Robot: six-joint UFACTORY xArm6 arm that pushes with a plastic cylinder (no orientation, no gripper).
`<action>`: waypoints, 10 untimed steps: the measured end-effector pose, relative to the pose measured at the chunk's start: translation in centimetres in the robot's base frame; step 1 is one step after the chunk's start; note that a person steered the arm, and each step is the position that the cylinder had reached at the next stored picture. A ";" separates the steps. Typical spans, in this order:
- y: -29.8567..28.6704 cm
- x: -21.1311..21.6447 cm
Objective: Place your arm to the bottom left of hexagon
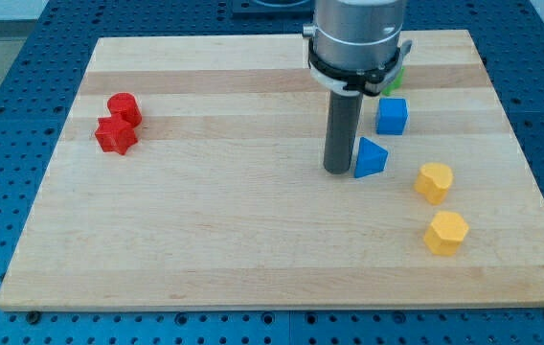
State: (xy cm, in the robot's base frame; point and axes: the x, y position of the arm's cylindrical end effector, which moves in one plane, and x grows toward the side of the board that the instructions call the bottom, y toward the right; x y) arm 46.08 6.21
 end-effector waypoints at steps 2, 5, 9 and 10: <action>5.4 0.1; 0.8 0.6; -1.6 6.8; 0.8 8.5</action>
